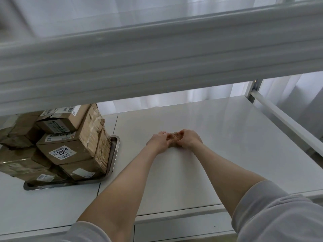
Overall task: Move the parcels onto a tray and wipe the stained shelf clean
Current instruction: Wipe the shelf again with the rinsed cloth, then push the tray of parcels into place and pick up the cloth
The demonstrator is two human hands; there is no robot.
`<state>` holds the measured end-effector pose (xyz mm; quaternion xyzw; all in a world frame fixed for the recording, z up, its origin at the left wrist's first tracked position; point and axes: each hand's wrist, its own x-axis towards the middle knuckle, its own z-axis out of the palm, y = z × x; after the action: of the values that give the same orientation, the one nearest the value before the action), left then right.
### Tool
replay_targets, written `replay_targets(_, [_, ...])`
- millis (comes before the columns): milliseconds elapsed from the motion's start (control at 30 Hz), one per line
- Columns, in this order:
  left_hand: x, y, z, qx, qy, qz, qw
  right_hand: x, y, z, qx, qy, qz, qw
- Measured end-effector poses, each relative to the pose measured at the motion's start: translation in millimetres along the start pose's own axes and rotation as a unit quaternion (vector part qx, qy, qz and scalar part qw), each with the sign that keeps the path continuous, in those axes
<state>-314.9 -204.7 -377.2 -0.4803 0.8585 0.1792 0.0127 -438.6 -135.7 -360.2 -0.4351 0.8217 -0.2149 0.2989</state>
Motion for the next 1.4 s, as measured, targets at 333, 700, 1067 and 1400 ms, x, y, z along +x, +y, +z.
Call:
replay_targets(333, [-30, -15, -14, 0.014, 0.033, -0.160, 0.987, 1, -16, 13, 0.076, 0.023, -0.034, 0.996])
replay_targets(700, [-104, -57, -37, -0.139, 0.026, -0.227, 0.964, -36, -73, 56, 0.099, 0.001, -0.127, 0.987])
replay_targets(1067, [-208, -137, -52, -0.278, 0.102, -0.398, 0.868, -92, -128, 120, 0.211, -0.139, -0.113, 0.961])
replay_targets(1400, [-248, -257, -78, -0.329, 0.270, -0.482, 0.766, -109, -178, 165, 0.375, -0.076, -0.023, 0.923])
